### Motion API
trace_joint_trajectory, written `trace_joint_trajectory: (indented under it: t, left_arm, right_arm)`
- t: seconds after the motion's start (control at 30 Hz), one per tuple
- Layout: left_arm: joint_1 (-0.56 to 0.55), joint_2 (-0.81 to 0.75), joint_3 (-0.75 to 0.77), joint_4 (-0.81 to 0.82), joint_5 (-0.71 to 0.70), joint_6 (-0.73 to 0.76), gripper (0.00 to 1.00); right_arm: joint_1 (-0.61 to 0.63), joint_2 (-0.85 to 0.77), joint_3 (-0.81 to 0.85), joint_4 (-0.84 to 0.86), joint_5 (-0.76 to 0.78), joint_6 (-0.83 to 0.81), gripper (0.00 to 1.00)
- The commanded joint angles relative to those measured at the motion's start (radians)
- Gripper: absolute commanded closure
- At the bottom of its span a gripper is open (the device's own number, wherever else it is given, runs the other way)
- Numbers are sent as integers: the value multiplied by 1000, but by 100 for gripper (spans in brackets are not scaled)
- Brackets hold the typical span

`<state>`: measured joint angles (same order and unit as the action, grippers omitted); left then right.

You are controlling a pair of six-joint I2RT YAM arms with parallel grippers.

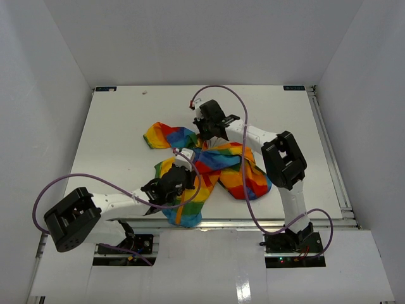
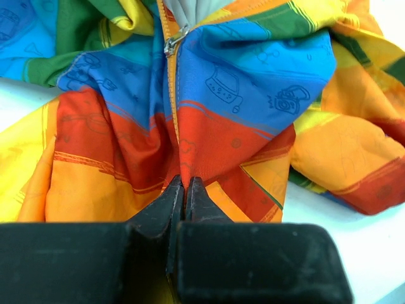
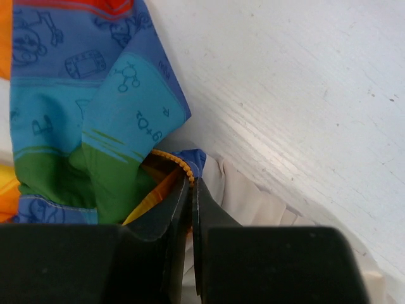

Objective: Zip up the jacket

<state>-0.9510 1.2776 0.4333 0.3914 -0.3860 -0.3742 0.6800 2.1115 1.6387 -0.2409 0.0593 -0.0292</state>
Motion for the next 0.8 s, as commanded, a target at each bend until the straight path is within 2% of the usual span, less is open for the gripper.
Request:
trace_joint_trajectory:
  t: [0.0, 0.07, 0.17, 0.2, 0.4, 0.57, 0.67, 0.77]
  left_arm:
    - [-8, 7, -25, 26, 5, -38, 100]
    - [-9, -9, -33, 31, 8, -44, 100]
    - [-12, -27, -45, 26, 4, -43, 100]
    - [-15, -40, -54, 26, 0, -40, 100]
    - [-35, -77, -100, 53, -10, -41, 100]
    - [-38, -58, -120, 83, -17, -46, 100]
    - [-38, -54, -103, 84, -31, -35, 100]
    - [-35, -51, -35, 76, -52, 16, 100]
  right_arm:
    - [-75, -134, -28, 248, 107, 133, 92]
    - [-82, -270, -230, 445, 118, 174, 92]
    - [-94, -455, -465, 649, 160, 251, 92]
    - [-102, -487, -567, 734, 159, 308, 92]
    - [-148, -599, -849, 989, 196, 490, 92]
    - [-151, -572, -955, 1151, 200, 547, 92]
    - [-168, -530, -884, 1144, 113, 528, 92]
    - [-174, -504, -762, 1114, 94, 471, 92]
